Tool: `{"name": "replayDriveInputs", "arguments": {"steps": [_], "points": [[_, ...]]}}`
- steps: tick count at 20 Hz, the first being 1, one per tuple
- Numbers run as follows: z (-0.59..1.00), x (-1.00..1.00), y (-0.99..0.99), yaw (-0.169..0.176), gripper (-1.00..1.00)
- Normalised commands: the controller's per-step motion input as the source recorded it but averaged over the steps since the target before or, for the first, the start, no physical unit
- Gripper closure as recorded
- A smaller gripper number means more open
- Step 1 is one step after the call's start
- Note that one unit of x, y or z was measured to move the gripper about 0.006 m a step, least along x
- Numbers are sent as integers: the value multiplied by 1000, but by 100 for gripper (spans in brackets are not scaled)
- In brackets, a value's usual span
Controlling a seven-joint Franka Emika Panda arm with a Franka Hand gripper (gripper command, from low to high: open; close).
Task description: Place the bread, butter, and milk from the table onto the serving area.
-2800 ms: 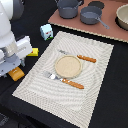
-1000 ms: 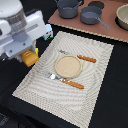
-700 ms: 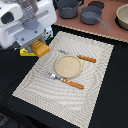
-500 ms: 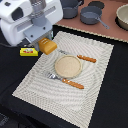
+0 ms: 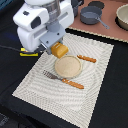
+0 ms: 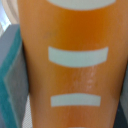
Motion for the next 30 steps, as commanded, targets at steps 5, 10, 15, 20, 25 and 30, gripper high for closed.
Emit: {"name": "replayDriveInputs", "arguments": {"steps": [5,10,15,20,25,30], "points": [[-101,892,143,-39,100],[-261,541,55,-31,100],[-181,453,90,-13,100],[-26,578,273,-5,100],[-13,529,298,0,-100],[76,479,206,0,-100]]}}
